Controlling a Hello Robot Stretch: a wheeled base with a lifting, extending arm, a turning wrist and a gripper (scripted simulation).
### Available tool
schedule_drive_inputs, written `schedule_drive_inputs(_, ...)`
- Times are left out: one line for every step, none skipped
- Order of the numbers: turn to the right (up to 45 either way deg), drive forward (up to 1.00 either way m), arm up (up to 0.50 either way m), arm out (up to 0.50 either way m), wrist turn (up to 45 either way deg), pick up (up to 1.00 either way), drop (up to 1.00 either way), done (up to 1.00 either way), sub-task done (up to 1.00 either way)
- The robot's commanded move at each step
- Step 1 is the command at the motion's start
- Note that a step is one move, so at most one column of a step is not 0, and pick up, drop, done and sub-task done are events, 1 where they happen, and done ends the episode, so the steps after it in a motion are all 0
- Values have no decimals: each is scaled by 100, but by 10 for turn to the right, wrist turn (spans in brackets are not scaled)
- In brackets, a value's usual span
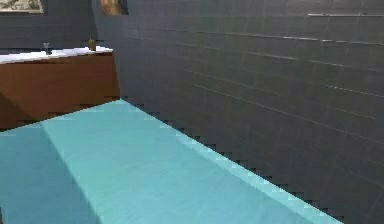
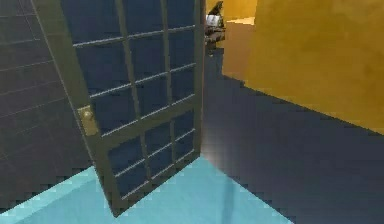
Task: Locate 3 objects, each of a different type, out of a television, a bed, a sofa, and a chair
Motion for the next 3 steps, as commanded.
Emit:
schedule_drive_inputs(-450, 0, 0, 0, 0, 0, 0, 0, 0)
schedule_drive_inputs(-450, 0, 0, 0, 0, 0, 0, 0, 0)
schedule_drive_inputs(-150, 0, 0, 0, 0, 0, 0, 0, 0)
